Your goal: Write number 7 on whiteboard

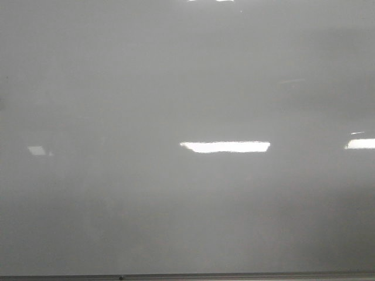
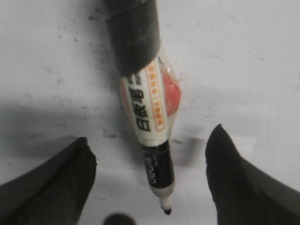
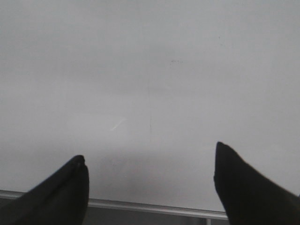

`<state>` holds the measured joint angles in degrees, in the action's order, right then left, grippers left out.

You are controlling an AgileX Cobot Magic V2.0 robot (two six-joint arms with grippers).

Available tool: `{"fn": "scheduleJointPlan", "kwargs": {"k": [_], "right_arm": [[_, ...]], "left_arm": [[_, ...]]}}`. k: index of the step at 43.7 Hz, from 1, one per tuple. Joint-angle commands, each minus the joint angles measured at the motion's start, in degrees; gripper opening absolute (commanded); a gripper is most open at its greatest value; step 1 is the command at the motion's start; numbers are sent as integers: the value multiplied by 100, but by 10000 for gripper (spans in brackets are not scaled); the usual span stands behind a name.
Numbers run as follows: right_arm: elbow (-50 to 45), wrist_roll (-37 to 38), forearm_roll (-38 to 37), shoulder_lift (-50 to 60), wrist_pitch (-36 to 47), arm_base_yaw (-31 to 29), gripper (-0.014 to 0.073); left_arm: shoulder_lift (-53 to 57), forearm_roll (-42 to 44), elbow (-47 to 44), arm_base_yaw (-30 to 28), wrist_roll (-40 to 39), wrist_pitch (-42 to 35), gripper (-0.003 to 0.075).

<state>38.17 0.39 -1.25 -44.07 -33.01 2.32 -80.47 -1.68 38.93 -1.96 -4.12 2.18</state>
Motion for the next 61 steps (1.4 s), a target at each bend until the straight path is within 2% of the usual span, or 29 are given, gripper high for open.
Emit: {"fn": "scheduleJointPlan", "kwargs": {"k": [1,10,24,38,44,50,56,61], "right_arm": [[198,-39,-43,-4,365,0,574],[198,-39,-43,-4,365,0,574],[198,-39,-43,-4,371,0,574],[278,-39,-43,25,389,0,574],[399,-39,-2,25,111,0,574],[616,-39,29,25,-220,0,574],[856,-39,38,1,-501,0,574],[1045,-39,38,-53,-761,0,574]], "left_arm": [[75,-49,153,-8,-62,-539,389],[-125,-49,175,-8,-62,-572,284],[-125,-49,175,-8,-62,-608,72],[635,-3,175,-8,-62,-263,-20],[1219,106,409,-8,-52,549,-20],[1681,106,1039,47,303,1979,-20],[1868,85,1803,389,1186,3486,-20],[1872,-32,2237,801,1822,4418,-20]]}}
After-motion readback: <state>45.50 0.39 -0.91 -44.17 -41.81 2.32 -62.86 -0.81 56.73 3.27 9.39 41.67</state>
